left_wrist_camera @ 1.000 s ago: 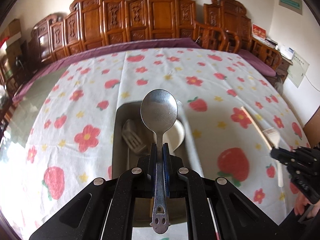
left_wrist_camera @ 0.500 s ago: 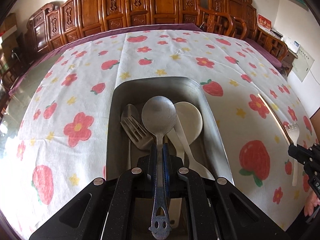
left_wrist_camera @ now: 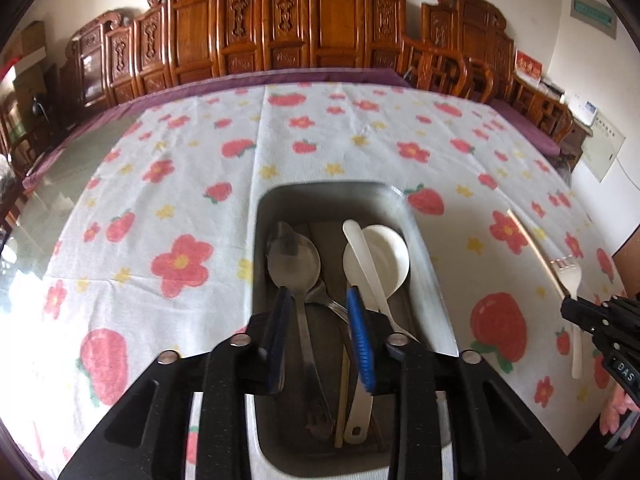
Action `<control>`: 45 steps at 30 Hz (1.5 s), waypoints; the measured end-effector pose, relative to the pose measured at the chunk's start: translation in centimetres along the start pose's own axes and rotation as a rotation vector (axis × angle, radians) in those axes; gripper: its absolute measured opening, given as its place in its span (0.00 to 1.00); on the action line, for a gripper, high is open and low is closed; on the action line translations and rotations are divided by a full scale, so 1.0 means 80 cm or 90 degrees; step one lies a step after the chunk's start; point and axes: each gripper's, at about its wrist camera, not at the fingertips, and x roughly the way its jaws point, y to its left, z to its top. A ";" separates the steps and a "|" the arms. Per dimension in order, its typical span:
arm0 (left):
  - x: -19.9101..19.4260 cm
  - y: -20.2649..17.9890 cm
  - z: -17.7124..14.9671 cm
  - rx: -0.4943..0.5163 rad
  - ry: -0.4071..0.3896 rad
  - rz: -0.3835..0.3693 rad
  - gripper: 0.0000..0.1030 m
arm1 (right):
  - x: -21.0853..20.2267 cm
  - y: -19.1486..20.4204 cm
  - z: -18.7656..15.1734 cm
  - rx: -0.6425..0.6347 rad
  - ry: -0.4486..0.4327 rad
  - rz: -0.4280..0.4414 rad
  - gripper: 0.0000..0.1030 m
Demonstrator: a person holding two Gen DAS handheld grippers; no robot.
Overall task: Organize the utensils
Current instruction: 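Carry the metal spoon into the tray and open the left gripper while the right holds the white fork, then lower the white plastic fork into the tray and open the right gripper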
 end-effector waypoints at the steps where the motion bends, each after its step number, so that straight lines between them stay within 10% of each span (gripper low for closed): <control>1: -0.007 0.002 -0.001 -0.003 -0.008 -0.001 0.34 | -0.002 0.004 0.002 -0.004 -0.002 0.003 0.05; 9: -0.048 0.021 -0.011 -0.021 -0.053 0.002 0.56 | -0.001 0.046 0.026 -0.031 -0.005 0.032 0.05; 18: -0.057 0.057 -0.014 -0.047 -0.063 0.011 0.58 | 0.017 0.082 0.062 -0.045 -0.005 0.058 0.05; 21: -0.056 0.067 -0.017 -0.055 -0.063 0.009 0.75 | 0.024 0.095 0.076 -0.050 -0.010 0.063 0.05; 45: -0.039 0.122 -0.027 -0.093 -0.055 0.085 0.81 | 0.147 0.184 0.120 -0.023 0.061 0.061 0.05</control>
